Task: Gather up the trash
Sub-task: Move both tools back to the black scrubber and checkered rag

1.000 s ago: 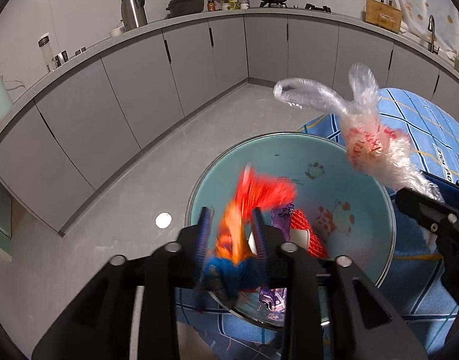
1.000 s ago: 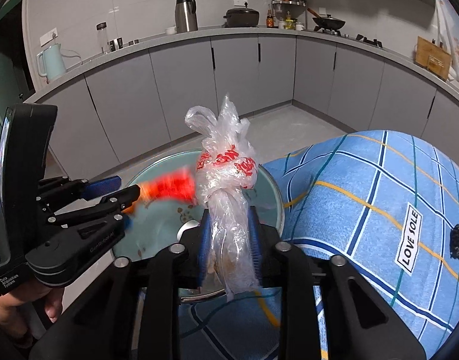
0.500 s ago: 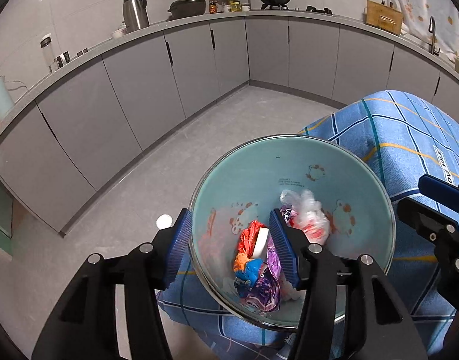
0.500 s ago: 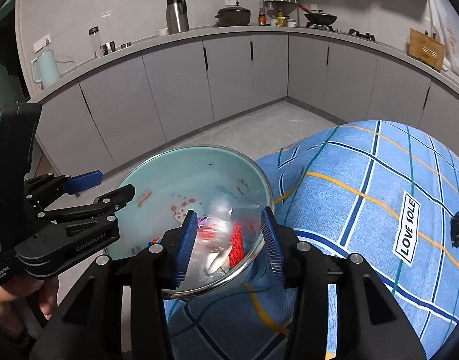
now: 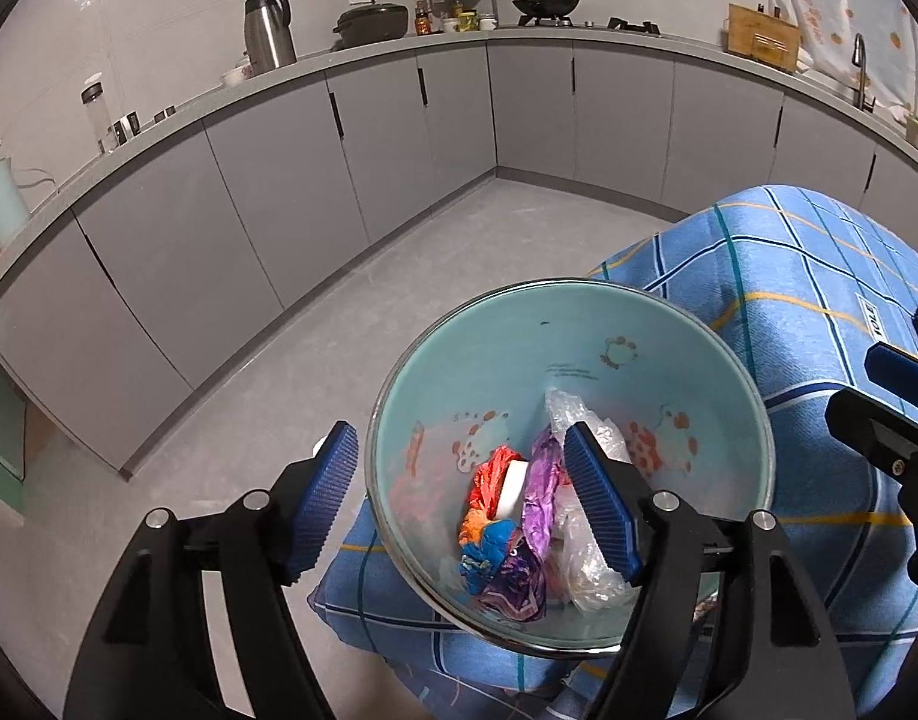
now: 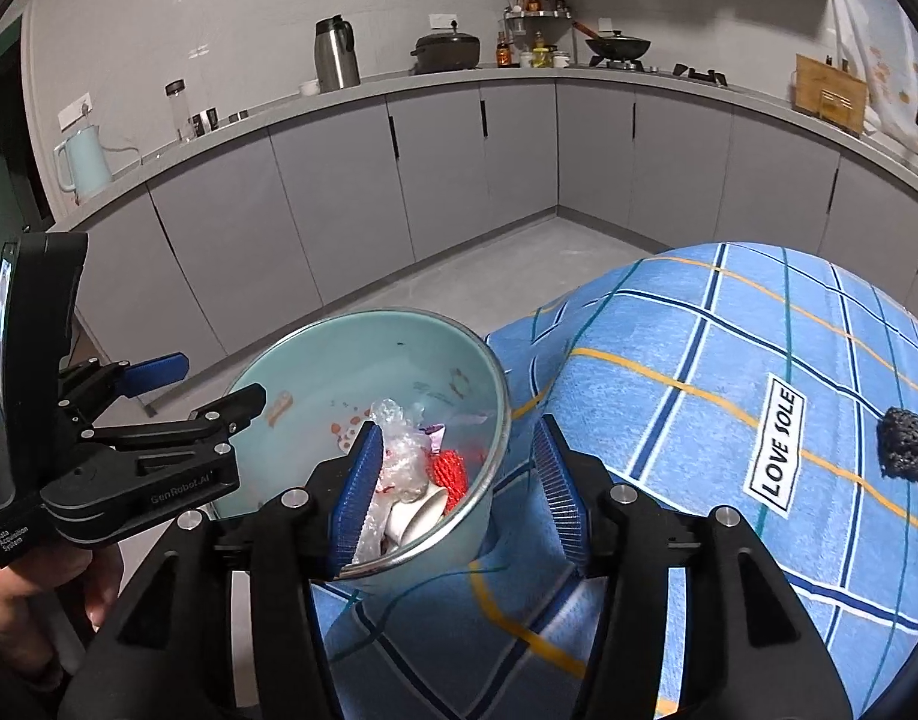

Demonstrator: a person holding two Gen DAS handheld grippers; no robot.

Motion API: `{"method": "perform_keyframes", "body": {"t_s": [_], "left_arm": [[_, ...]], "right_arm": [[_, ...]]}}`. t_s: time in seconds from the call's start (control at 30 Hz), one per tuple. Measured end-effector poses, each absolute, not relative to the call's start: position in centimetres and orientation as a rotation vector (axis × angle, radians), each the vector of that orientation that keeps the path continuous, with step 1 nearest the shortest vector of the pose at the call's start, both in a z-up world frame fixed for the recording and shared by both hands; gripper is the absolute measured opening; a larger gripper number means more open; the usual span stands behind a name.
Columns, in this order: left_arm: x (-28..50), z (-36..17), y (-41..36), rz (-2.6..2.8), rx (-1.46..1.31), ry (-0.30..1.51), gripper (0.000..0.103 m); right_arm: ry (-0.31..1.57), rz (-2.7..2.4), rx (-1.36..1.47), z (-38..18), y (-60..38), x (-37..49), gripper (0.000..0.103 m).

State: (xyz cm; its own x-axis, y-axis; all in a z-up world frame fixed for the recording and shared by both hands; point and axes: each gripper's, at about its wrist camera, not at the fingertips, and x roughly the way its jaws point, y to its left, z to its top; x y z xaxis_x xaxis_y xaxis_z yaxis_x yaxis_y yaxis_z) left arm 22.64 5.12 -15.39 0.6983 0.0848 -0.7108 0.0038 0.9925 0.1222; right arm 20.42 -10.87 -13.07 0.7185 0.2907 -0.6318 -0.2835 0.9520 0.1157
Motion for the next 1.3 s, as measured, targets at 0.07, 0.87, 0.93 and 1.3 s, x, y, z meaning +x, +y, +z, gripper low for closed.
{"method": "perform_keyframes", "body": {"t_s": [0.07,0.87,0.93,1.3], "left_arm": [[22.5,-15.2,4.8,0.038,0.119,0.793,0.071],[21.6,-12.3,-10.5,-0.235,0.264,0.713,0.083],[21.5,-12.0,-12.5,-0.268,0.283,0.701,0.084],[21.1,-11.8,-22.1,-0.42,0.377,0.667,0.087]], "right_arm": [[0.694,0.31,0.013,-12.9,-11.2,20.2,0.054],[0.615,-0.019,0.121,-11.7,-26.7,14.7,0.063],[0.609,-0.059,0.133,-11.7,-28.6,14.0,0.064],[0.581,-0.256,0.197,-12.0,-38.0,10.2,0.066]]}}
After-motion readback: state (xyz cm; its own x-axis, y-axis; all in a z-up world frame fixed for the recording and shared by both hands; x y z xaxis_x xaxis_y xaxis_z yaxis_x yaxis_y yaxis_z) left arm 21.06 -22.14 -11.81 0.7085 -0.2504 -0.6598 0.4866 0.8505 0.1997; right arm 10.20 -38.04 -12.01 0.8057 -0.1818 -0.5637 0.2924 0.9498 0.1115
